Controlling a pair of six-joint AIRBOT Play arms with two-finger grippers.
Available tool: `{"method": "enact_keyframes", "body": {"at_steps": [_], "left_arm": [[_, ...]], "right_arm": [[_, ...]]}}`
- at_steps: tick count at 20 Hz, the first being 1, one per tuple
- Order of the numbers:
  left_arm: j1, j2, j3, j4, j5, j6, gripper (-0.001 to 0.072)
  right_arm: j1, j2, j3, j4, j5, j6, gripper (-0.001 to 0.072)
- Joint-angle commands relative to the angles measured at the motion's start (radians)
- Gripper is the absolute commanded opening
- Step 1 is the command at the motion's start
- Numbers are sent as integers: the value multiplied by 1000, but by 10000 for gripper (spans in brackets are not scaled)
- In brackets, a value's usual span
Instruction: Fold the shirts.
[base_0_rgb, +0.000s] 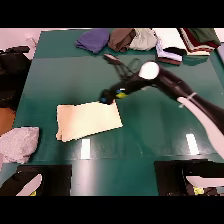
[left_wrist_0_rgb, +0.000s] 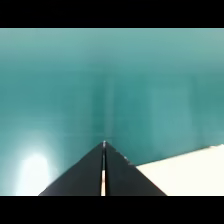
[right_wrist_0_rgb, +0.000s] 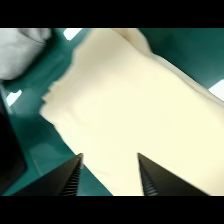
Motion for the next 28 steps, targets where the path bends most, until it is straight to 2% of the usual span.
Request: {"method": "enact_keyframes", "body": {"at_steps": [1,5,7,10,12,13,14,15,18,21,26,28], "left_arm": [[-4,-2,-37,-96,47,26,24],[-104,-3,-86,-93,129,27,24],[-144,-3,-92,-92,138,26,24],[-173,-3,-92,-92,144,26,24],[-188,-3,-92,-92,144,25,24],[-200,-3,-92,-92,144,25,24],[-201,-3,-92,-92,144,25,23],[-254,-6,-92,-88,156,25,23],[-369,-34,-92,-61,156,18,23],[-472,-69,-92,-54,156,16,23],[-568,-116,-92,-54,206,14,23],[-587,-134,-92,-55,246,-4,23]], "right_arm": [[-196,91,-301,-38,6,47,668],[-224,19,-420,162,-100,29,666],[-166,-64,-377,243,-112,-6,663],[-48,-209,-225,275,-138,-10,659],[18,-292,-118,275,-164,-10,501],[42,-327,-69,271,-168,-11,381],[44,-330,-65,270,-169,-11,366],[68,-380,20,262,-169,-27,25],[12,-345,53,202,-160,-13,14],[-159,-180,-53,87,-156,3,14],[-642,169,-274,-184,-88,23,14],[-867,262,-322,-237,-58,24,14]]}}
